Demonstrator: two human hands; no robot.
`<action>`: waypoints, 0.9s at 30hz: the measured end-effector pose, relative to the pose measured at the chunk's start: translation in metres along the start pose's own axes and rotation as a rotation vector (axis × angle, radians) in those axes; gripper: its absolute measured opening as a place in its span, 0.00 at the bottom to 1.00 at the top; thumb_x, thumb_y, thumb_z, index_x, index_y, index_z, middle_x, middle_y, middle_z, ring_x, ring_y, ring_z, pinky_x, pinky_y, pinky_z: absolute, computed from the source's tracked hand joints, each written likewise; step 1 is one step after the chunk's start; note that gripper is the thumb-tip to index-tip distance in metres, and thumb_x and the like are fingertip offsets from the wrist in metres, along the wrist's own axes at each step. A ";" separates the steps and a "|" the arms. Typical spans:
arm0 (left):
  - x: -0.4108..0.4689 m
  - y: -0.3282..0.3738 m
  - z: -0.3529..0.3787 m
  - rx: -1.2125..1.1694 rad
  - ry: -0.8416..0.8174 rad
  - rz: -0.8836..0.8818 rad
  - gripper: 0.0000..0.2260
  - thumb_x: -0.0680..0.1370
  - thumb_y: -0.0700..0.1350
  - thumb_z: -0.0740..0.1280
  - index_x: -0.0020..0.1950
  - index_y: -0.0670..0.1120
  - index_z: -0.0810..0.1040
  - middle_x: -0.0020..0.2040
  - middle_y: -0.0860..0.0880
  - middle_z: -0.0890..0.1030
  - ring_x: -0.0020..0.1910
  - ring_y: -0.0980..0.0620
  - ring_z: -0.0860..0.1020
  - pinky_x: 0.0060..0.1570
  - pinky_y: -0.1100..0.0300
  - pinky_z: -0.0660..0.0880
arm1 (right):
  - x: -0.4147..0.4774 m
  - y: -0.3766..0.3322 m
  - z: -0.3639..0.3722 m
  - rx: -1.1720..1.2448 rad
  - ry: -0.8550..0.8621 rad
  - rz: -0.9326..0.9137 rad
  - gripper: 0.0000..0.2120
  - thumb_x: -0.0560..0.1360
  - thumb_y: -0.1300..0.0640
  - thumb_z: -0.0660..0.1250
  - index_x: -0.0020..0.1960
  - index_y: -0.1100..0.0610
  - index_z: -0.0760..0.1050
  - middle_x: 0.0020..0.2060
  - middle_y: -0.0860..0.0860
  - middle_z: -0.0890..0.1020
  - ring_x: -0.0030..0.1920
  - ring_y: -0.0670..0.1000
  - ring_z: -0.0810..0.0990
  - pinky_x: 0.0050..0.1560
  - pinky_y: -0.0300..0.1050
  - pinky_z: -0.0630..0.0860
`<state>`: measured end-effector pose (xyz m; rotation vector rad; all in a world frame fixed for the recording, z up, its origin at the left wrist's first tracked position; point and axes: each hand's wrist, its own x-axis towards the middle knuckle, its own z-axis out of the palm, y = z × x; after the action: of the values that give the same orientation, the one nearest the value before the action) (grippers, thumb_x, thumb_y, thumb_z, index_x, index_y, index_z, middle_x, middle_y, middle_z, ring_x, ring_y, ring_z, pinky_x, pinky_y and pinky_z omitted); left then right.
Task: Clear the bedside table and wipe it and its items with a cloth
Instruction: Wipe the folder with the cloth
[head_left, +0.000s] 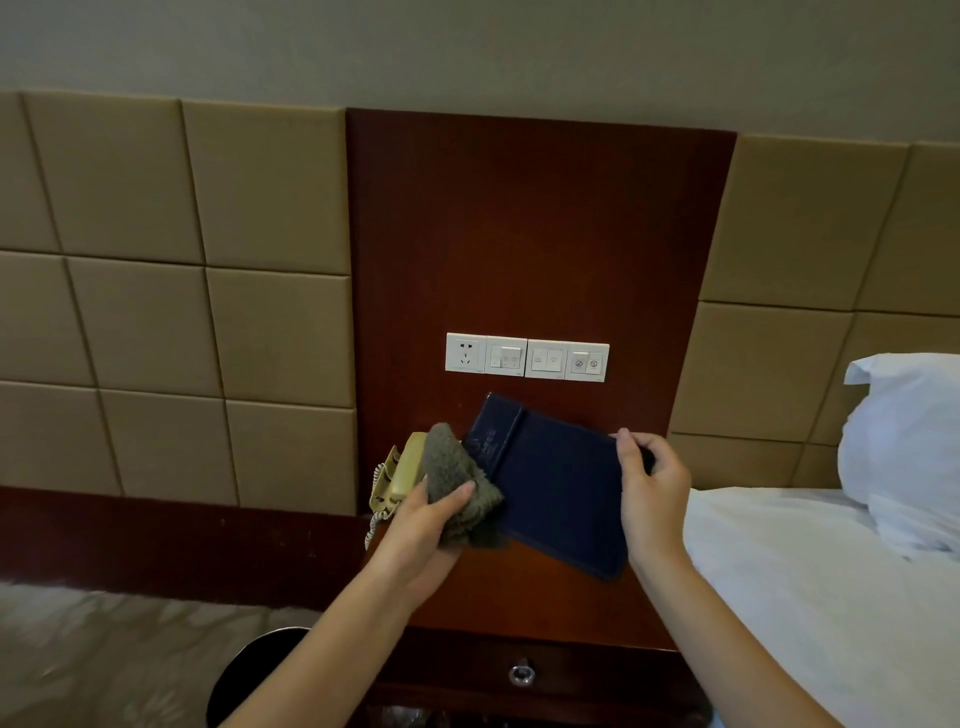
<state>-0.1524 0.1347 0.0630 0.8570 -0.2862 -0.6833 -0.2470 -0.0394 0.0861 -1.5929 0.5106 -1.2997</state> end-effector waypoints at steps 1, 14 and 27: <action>0.000 -0.003 0.002 -0.028 0.046 0.011 0.17 0.77 0.38 0.63 0.67 0.41 0.70 0.61 0.39 0.78 0.58 0.41 0.78 0.49 0.50 0.79 | -0.003 -0.001 0.002 0.001 0.016 -0.009 0.08 0.79 0.53 0.62 0.47 0.55 0.78 0.41 0.46 0.80 0.44 0.44 0.77 0.45 0.39 0.73; -0.006 0.002 0.005 -0.029 0.011 0.040 0.09 0.79 0.39 0.61 0.58 0.47 0.76 0.52 0.45 0.83 0.50 0.48 0.81 0.40 0.60 0.79 | 0.001 0.000 -0.001 -0.018 0.064 -0.029 0.09 0.79 0.53 0.61 0.46 0.56 0.77 0.40 0.46 0.79 0.43 0.44 0.77 0.42 0.37 0.71; 0.010 0.017 0.005 0.016 0.124 -0.026 0.17 0.78 0.45 0.64 0.66 0.43 0.72 0.59 0.41 0.79 0.54 0.45 0.79 0.40 0.56 0.78 | -0.009 0.014 -0.002 -0.011 -0.042 0.031 0.09 0.79 0.54 0.62 0.41 0.54 0.74 0.38 0.51 0.78 0.39 0.48 0.75 0.40 0.43 0.71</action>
<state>-0.1393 0.1332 0.0791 0.9157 -0.1697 -0.6494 -0.2480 -0.0387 0.0691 -1.6125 0.5154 -1.2394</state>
